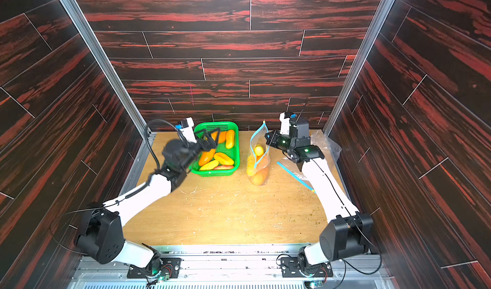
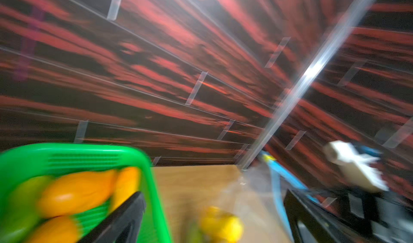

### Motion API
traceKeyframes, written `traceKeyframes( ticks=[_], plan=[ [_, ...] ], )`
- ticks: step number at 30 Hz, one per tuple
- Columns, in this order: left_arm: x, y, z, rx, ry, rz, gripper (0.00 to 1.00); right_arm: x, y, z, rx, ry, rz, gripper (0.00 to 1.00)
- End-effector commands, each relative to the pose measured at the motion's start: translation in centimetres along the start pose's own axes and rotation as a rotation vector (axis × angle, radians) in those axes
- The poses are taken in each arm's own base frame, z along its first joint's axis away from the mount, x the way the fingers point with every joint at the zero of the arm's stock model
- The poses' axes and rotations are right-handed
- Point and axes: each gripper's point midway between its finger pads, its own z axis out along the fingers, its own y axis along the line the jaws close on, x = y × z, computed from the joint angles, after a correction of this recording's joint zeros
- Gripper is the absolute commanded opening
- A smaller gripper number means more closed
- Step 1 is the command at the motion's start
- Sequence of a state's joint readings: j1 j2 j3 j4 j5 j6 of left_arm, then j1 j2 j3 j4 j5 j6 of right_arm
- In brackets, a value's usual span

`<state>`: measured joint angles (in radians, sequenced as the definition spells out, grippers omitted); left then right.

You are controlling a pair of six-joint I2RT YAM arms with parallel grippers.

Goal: Place the mango in a zip-top bag and seal the zipper
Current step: Place the mango in the zipper food storage bag, then pick up the mango from the basket.

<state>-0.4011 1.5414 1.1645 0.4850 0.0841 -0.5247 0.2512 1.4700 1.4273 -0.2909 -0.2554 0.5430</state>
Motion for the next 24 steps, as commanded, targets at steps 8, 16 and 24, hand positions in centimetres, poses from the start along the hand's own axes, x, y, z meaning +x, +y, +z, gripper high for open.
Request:
traceKeyframes(
  ticks=[8,16,24],
  plan=[
    [14.4,10.4,3.8,-0.376,0.661,-0.128,0.87,1.6,0.2,0.5,-0.047,0.046,-0.012,0.0],
    [18.8,13.2,5.0,-0.51,0.615,-0.412,0.89,2.0,0.0,0.4,-0.043,0.057,-0.019,0.0],
    [22.3,15.1,6.3,-0.558,0.673,-0.49,0.87,2.4,-0.1,0.3,-0.046,0.059,-0.016,0.0]
  ],
)
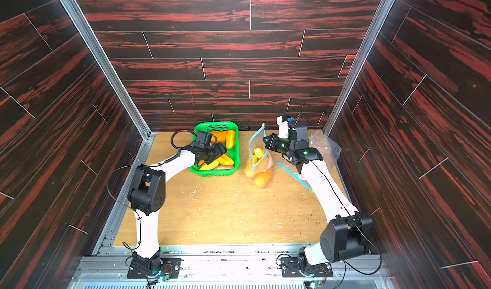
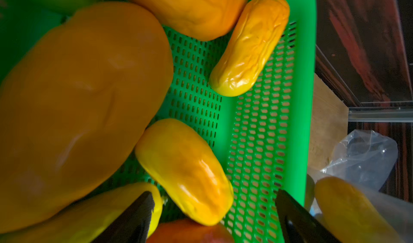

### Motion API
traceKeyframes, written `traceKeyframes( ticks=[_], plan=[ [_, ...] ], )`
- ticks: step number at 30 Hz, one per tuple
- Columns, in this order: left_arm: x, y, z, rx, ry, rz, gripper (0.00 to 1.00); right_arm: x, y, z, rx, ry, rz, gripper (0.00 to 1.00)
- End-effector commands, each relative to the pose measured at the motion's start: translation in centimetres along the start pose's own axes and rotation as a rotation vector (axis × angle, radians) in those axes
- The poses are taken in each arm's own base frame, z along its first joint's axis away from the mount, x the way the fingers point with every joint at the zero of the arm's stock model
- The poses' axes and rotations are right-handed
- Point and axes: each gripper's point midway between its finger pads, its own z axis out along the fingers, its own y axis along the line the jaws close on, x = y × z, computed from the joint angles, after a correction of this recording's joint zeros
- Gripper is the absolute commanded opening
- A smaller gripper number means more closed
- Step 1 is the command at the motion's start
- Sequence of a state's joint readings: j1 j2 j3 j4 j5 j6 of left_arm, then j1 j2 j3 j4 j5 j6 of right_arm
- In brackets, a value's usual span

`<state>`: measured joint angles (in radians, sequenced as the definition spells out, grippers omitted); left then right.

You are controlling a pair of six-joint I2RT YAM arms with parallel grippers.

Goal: Place the mango in a zip-top bag and seal the zipper
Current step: Pick up the mango from the basket.

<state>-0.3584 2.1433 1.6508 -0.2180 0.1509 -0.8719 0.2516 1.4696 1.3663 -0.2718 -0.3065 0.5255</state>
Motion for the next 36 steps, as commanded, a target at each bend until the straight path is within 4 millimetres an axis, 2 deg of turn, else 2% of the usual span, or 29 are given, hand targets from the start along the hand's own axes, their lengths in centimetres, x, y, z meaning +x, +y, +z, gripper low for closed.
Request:
traceKeyframes(
  ticks=[1,6,13,18,22,25,29,33,36],
  plan=[
    [0.8,1.3,1.5,-0.051,0.047,-0.06,0.86,0.2,0.6,-0.4,-0.024,0.002,-0.017,0.0],
    [0.8,2.8,2.8,-0.126,0.056,-0.048,0.86,0.3,0.5,-0.4,-0.019,0.003,-0.022,0.0],
    [0.6,3.2,4.7,-0.171,0.067,-0.02,0.84,0.6,0.3,-0.2,-0.025,0.008,-0.018,0.0],
    [0.3,2.7,5.2,-0.155,0.066,-0.003,0.62,0.7,0.4,-0.1,-0.03,0.011,-0.015,0.0],
    [-0.8,1.1,4.0,-0.114,0.037,0.012,0.45,0.6,0.4,-0.1,-0.033,0.009,-0.014,0.0],
    [-2.3,-1.2,1.7,-0.054,-0.017,0.034,0.39,0.5,0.5,-0.1,-0.038,0.005,-0.007,0.0],
    [-4.7,-5.5,-3.6,0.084,-0.135,0.072,0.35,0.4,1.3,0.2,-0.087,0.013,0.013,0.0],
    [-6.2,-10.1,-10.6,0.313,-0.296,0.102,0.3,0.3,2.0,0.9,-0.135,0.021,0.036,0.0],
    [-5.6,-13.5,-15.7,0.474,-0.38,0.172,0.3,0.3,2.3,1.4,-0.147,0.029,0.046,0.0]
  ],
)
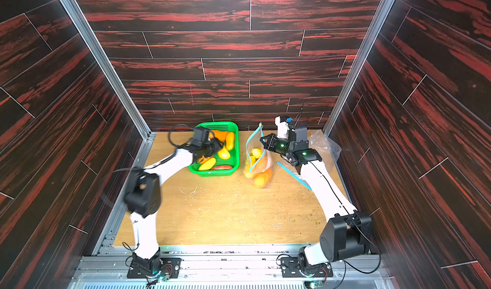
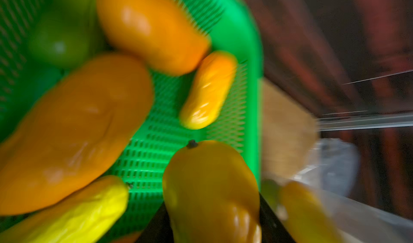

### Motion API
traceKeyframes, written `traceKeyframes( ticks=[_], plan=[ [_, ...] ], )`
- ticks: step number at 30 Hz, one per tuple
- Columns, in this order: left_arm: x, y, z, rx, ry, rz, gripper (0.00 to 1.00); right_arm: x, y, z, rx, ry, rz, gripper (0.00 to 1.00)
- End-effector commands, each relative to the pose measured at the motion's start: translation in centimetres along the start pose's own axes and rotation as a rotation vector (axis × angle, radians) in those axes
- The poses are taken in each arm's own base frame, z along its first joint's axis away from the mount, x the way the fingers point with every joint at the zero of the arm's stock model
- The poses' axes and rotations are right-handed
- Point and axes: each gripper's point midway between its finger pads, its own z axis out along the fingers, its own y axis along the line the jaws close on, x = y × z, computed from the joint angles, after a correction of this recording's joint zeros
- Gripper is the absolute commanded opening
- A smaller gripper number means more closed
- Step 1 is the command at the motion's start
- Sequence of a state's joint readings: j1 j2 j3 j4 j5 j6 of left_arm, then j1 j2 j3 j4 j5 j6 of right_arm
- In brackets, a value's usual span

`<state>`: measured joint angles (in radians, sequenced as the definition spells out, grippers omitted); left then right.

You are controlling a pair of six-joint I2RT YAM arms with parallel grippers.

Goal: Place the mango in a zip-top bag and seal the zipper
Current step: Pick up the mango from the basket, then place the mango in the zipper food storage bag.

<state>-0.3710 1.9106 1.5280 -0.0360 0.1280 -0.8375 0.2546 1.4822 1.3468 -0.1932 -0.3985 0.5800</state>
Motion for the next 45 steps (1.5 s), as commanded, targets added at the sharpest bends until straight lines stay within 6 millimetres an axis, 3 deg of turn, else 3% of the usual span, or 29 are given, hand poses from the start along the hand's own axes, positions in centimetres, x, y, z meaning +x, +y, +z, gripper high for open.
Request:
traceKeyframes(
  ticks=[1,5,11,14,19,25,28,29,32,36,41,45],
  plan=[
    [-3.8,-9.5,-6.6,0.328,-0.205,0.121,0.3,0.0,0.8,1.0,-0.048,0.016,0.015,0.0],
    [-1.4,-15.1,-11.1,0.498,-0.258,0.333,0.3,-0.2,1.3,1.4,-0.064,0.015,0.018,0.0],
    [3.2,-19.4,-14.0,0.608,-0.343,0.571,0.3,-0.2,2.0,1.6,-0.087,0.024,0.026,0.0],
    [4.8,-20.3,-13.3,0.632,-0.315,0.642,0.3,-0.4,2.3,1.4,-0.095,0.019,0.027,0.0],
    [7.4,-19.9,-10.9,0.554,-0.283,0.809,0.3,-0.8,3.1,0.7,-0.111,0.002,0.025,0.0],
    [8.7,-19.8,-8.9,0.521,-0.257,0.856,0.3,-0.9,3.8,0.4,-0.132,0.003,0.03,0.0],
    [9.0,-19.5,-8.0,0.503,-0.251,0.855,0.31,-1.0,3.8,0.2,-0.126,-0.003,0.029,0.0],
    [9.0,-19.5,-7.9,0.498,-0.25,0.858,0.36,-1.1,3.8,0.2,-0.125,-0.006,0.027,0.0],
    [9.4,-18.6,-6.5,0.453,-0.214,0.864,0.66,-1.2,3.8,0.2,-0.121,-0.006,0.024,0.0],
    [8.8,-18.2,-6.9,0.441,-0.245,0.808,1.0,-1.3,3.4,0.4,-0.104,-0.007,0.024,0.0],
    [6.7,-18.7,-10.1,0.471,-0.309,0.717,1.0,-1.4,3.7,0.3,-0.1,0.006,-0.008,0.0],
    [3.2,-18.3,-13.9,0.511,-0.365,0.577,1.0,-2.1,4.0,0.0,-0.099,0.033,-0.105,0.0]
  ],
)
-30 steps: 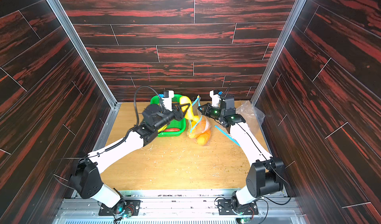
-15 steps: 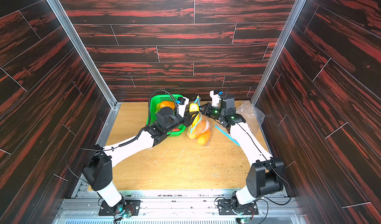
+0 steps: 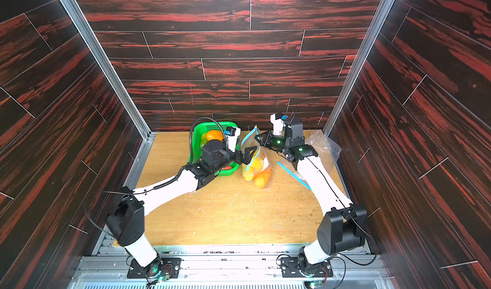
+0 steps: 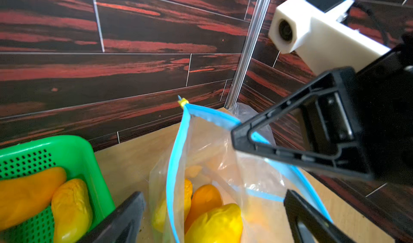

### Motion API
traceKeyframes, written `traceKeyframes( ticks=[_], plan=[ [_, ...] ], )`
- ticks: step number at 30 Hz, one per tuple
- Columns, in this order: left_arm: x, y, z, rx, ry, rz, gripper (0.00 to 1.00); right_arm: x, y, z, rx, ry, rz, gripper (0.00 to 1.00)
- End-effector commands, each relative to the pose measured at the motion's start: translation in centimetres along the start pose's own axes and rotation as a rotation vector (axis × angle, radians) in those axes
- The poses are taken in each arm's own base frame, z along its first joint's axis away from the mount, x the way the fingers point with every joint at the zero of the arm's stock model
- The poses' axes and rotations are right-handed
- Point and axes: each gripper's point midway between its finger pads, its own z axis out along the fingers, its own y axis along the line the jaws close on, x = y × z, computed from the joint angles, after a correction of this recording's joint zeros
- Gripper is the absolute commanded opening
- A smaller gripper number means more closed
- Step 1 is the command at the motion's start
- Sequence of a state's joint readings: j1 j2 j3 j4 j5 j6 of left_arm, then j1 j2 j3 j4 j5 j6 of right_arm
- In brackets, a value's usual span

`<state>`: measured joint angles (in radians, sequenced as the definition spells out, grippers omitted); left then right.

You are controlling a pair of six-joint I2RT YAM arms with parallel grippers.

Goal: Place the mango in a zip-top bag and seal the zipper
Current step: Place the mango in the zipper food storage bag, then adjust the zipper food storage bag at the center of the board.

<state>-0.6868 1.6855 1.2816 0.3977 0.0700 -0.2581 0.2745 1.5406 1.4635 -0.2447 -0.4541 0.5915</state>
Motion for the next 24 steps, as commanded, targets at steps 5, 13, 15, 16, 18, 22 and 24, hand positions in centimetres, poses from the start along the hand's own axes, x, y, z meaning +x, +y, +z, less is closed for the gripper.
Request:
traceKeyframes(
  ticks=[5,13,15,16,18,22,24],
  plan=[
    [-10.4,2.8,-9.1,-0.042,-0.278,-0.133,1.0,-0.6,3.8,-0.9,-0.184,0.146,-0.263,0.0],
    [-10.2,4.9,-12.7,-0.11,-0.276,-0.087,1.0,1.9,4.9,-3.5,-0.213,0.27,-0.532,0.0],
    [-9.5,4.4,-12.2,-0.077,-0.237,-0.048,1.0,3.0,4.7,-3.9,-0.228,0.296,-0.594,0.0],
    [-9.0,4.2,-11.9,-0.062,-0.214,-0.031,1.0,3.5,4.3,-3.9,-0.225,0.307,-0.618,0.0],
    [-7.6,4.0,-10.9,-0.03,-0.166,0.0,1.0,4.2,2.2,-3.3,-0.162,0.347,-0.631,0.0],
    [-4.7,3.5,-8.7,0.042,-0.07,0.091,1.0,5.5,-0.9,-2.3,-0.089,0.436,-0.634,0.0],
    [-2.6,3.4,-7.4,0.084,-0.005,0.169,1.0,5.8,-1.2,-2.1,-0.101,0.454,-0.628,0.0]
  ],
)
